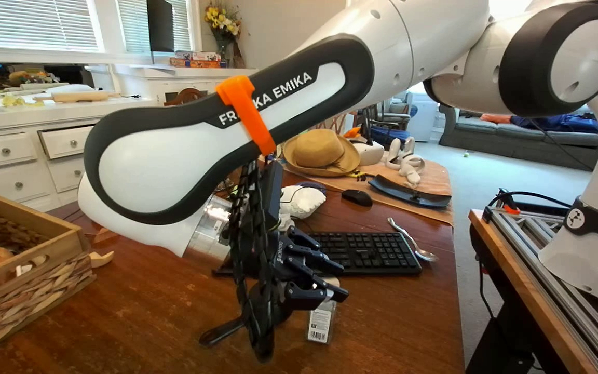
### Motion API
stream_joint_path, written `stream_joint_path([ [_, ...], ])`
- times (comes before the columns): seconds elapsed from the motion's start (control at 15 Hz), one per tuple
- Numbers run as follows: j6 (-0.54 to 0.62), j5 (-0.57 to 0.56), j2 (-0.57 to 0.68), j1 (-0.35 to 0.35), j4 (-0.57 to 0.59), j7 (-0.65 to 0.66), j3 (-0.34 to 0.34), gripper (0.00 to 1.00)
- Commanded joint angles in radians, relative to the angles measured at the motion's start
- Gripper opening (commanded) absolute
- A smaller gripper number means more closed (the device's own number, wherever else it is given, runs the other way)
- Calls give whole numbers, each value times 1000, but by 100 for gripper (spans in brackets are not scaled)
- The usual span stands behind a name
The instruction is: Pick up the lid from the bottle and put it on the table
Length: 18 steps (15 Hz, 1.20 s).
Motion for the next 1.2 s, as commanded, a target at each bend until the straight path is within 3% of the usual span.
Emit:
stream_joint_path([
  [0.0, 10, -10, -10, 16, -5, -9, 2, 20],
  [0.6, 60, 3, -62, 6, -52, 3, -4, 20],
  [1.13, 189, 25, -150, -50, -146, 3, -3, 20],
])
